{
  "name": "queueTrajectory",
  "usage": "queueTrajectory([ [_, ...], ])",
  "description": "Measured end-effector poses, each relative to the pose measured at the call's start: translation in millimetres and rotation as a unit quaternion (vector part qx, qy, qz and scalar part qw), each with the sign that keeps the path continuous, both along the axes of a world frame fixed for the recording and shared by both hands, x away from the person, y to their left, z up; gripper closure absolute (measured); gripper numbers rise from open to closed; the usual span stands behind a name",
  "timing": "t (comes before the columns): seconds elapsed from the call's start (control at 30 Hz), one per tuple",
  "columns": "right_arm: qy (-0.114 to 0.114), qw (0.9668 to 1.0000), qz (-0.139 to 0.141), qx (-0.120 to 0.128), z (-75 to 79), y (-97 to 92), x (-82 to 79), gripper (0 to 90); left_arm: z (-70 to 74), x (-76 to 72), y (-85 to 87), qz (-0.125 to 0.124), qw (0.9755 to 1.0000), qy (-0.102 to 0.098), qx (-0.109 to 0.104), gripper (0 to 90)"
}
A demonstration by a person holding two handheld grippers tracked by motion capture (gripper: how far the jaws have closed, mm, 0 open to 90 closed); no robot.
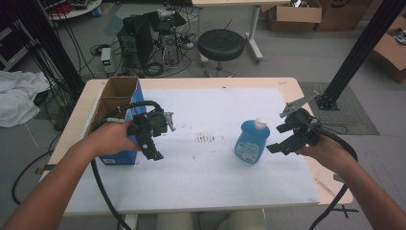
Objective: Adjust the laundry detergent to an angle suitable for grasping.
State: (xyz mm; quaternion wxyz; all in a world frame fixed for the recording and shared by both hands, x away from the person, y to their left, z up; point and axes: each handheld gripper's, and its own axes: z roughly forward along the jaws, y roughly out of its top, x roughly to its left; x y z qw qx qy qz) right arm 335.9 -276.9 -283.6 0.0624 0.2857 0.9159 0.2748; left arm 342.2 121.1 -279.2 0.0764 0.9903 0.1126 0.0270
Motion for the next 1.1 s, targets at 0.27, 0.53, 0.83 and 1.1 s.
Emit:
queueTrajectory([
  [0.27, -0.011, 0.9997, -0.002, 0.021, -14.2, -4.4, -0.2, 16.4, -1.6, 0.2, 0.1, 0.003, 1.0000, 0.000, -0.001, 21.3],
  [0.53, -0.035, 0.9978, -0.004, 0.057, -30.4, -9.1, -1.2, 16.1, -1.4, -0.1, -1.0, 0.000, 1.0000, 0.000, 0.005, 21.3],
  [0.83, -0.045, 0.9963, -0.008, 0.073, -43.9, -11.4, -1.6, 15.8, -0.7, -0.4, 1.6, 0.002, 1.0000, -0.002, 0.003, 21.4],
  [1.1, -0.060, 0.9934, -0.006, 0.098, -55.4, -10.4, -3.7, 15.8, -1.5, -0.5, 1.2, 0.004, 1.0000, -0.002, 0.001, 21.4],
])
